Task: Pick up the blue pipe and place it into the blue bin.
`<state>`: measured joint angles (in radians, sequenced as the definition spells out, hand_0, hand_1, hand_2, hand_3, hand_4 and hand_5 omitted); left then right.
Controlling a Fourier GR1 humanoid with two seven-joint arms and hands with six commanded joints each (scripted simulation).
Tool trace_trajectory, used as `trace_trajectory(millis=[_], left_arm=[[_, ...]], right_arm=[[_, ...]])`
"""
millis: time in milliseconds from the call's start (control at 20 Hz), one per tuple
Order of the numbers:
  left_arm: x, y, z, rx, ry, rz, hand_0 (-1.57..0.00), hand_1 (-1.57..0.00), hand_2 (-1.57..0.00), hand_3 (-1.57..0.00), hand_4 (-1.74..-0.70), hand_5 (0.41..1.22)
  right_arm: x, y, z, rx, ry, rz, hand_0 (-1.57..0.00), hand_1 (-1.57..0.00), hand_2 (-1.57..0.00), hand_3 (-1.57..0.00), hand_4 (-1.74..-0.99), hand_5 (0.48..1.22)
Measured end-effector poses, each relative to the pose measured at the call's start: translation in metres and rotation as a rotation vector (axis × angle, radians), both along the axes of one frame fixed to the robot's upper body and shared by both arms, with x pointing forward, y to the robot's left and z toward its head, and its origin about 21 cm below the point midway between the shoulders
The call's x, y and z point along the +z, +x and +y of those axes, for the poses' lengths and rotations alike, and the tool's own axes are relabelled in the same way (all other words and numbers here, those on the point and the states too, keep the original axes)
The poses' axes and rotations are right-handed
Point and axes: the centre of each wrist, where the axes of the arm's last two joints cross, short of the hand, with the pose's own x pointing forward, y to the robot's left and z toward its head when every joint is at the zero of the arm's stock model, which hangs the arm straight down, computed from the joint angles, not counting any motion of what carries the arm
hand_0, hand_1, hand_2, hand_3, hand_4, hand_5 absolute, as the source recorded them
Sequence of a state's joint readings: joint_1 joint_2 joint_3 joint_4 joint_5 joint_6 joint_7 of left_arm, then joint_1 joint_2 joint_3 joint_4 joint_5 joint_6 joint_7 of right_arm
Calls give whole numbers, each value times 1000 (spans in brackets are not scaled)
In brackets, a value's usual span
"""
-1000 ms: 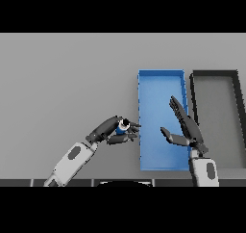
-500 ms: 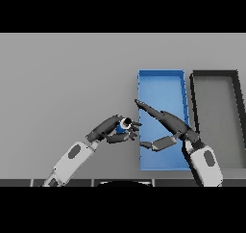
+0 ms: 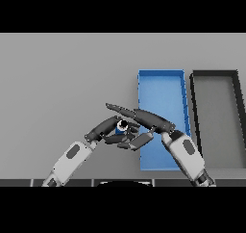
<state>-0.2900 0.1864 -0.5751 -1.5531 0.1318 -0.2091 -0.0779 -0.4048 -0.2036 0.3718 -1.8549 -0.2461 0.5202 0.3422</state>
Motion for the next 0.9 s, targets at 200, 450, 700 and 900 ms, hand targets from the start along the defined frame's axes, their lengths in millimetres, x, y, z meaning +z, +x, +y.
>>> trace_trajectory(millis=[200,450,700,900], left_arm=[[0,2,-1,-13,5,11,-1394,-1326,-1320,-1288,-1737,1221],[6,2,3,-12,186,-25,-935,-879,-863,-781,-1574,1221],[1,0,-3,16,54,17,-1363,-1344,-1254,-1312,-1686,1221],[2,2,-4,4,17,26,-1486,-1478,-1390,-1465,-1719,1221]], right_arm=[[3,16,19,52,-14,2,-181,-225,-237,-161,-1294,509],[8,19,37,140,-44,3,-1025,-1013,-1038,-868,-1530,606],[1,20,42,198,61,84,-1392,-1388,-1396,-1320,-1452,968],[0,17,44,226,76,-37,-1498,-1496,-1500,-1468,-1465,1118]])
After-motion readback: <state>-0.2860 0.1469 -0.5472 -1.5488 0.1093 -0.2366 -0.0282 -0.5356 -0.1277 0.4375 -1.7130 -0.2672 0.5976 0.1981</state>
